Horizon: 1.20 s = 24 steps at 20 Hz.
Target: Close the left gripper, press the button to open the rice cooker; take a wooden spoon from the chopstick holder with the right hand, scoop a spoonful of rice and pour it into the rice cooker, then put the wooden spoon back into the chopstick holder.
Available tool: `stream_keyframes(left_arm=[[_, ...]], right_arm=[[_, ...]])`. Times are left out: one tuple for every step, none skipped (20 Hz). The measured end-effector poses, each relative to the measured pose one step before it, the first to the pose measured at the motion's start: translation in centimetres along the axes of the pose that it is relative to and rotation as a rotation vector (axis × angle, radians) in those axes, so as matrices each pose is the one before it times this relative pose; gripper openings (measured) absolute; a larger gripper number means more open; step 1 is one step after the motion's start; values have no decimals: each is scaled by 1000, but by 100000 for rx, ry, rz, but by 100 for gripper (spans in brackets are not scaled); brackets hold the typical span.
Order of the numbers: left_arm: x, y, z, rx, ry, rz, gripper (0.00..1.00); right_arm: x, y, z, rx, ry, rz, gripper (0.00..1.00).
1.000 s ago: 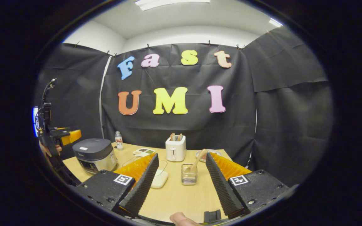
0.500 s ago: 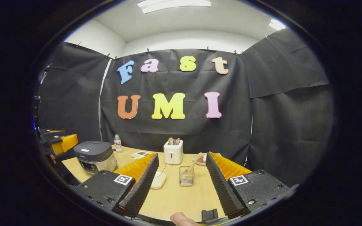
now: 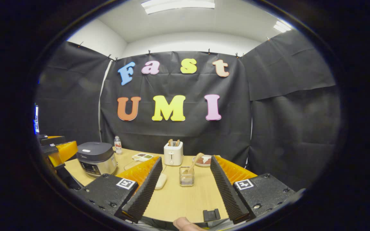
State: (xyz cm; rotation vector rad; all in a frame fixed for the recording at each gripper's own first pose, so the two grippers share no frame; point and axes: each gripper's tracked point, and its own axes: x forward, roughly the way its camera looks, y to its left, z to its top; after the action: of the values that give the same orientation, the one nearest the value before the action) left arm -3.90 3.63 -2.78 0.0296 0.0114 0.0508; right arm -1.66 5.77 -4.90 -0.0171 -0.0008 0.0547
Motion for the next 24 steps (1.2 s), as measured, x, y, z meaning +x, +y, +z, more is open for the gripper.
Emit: stream_keyframes(left_arm=[[-16,110,253,644,-733,440,93],[-37,194,89,201,-578,687,93],[-105,230,30,-404,-42,313,93],[-50,48,-4,-700,329,-81,93],[-148,111,-60,-406,195,62,93],[-163,89,81,-15,-178,192,93],[120,-82,93,338,-144,11,93],[111,-7,98,460,114,-70,93],[-82,-30,-19,402,17,-9,93],[-24,-75,0,321,-160,-223,93],[-36,-325,99,110,-214,-433,93],[-62,-207,92,-69,9,-471,93],[-68,-198,15,43,46,-457,93],[92,-126,21,270,43,-236,93],[101,-61,30,346,24,-138,93],[-10,-92,-31,141,161,-69,93],[51,-47,-32,-85,177,17,93],[-38,-41,-10,-105,159,-71,93],[-18,-57,-53,52,102,-112,93],[-12,-38,-8,76,-29,37,93],[-5,-53,36,77,17,-29,93],[-83,-111,-75,24,94,-159,93],[15,4,-26,-32,99,37,93],[-51,7,45,-35,25,-76,93]], right_arm=[[-15,-67,-80,488,250,-65,97],[24,-71,-40,-110,126,46,97],[-51,-67,-22,-238,73,-84,97],[-72,-142,40,109,-210,-293,98],[-63,-137,110,198,-219,-300,98],[-95,-39,-3,52,25,-67,98],[21,33,-100,-4,38,0,97],[-93,38,14,-184,5,118,97],[-64,18,67,-304,-99,-1,97],[-55,-68,127,-192,-347,-72,97],[-95,-2,73,-128,-262,-51,97],[-50,-60,56,94,-95,47,97],[-22,81,-17,157,4,163,97],[-51,-29,76,89,-68,30,97],[-112,-76,80,1,-149,-115,97],[-71,-73,62,-93,-185,-154,97],[120,-132,-36,-55,-74,-165,98],[-6,-51,56,75,-100,-42,98],[-99,-42,28,146,-93,-53,98],[-37,-40,64,160,-165,-90,97],[-30,-45,12,97,-49,-129,97],[-21,-170,-34,182,-16,-179,97],[97,-24,-11,204,-65,-85,97],[-47,-75,-59,315,175,-160,97]])
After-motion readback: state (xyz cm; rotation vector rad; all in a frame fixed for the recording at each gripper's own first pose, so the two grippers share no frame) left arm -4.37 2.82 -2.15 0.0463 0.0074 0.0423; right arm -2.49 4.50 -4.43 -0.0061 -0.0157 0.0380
